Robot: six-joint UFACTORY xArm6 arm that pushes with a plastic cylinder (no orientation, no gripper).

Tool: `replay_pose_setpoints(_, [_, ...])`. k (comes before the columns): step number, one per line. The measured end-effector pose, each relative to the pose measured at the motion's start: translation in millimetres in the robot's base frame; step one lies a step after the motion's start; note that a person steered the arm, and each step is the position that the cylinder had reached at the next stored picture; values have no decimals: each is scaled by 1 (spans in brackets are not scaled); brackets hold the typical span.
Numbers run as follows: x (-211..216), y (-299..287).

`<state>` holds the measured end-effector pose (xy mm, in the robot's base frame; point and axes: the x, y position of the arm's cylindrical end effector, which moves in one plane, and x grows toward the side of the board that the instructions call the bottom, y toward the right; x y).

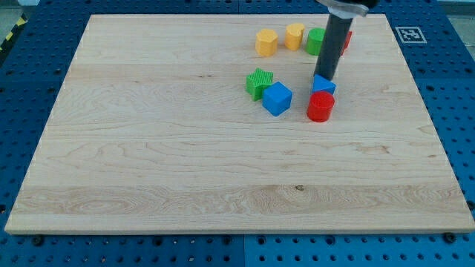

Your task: Move the triangle above the red circle

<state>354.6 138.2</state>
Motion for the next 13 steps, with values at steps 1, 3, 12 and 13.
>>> replay_pose_setpoints(1, [-12, -30])
replay_pose_setpoints(3, [7, -43])
replay_pose_setpoints(12, [15, -25])
replay_pose_setpoints(13, [22, -6])
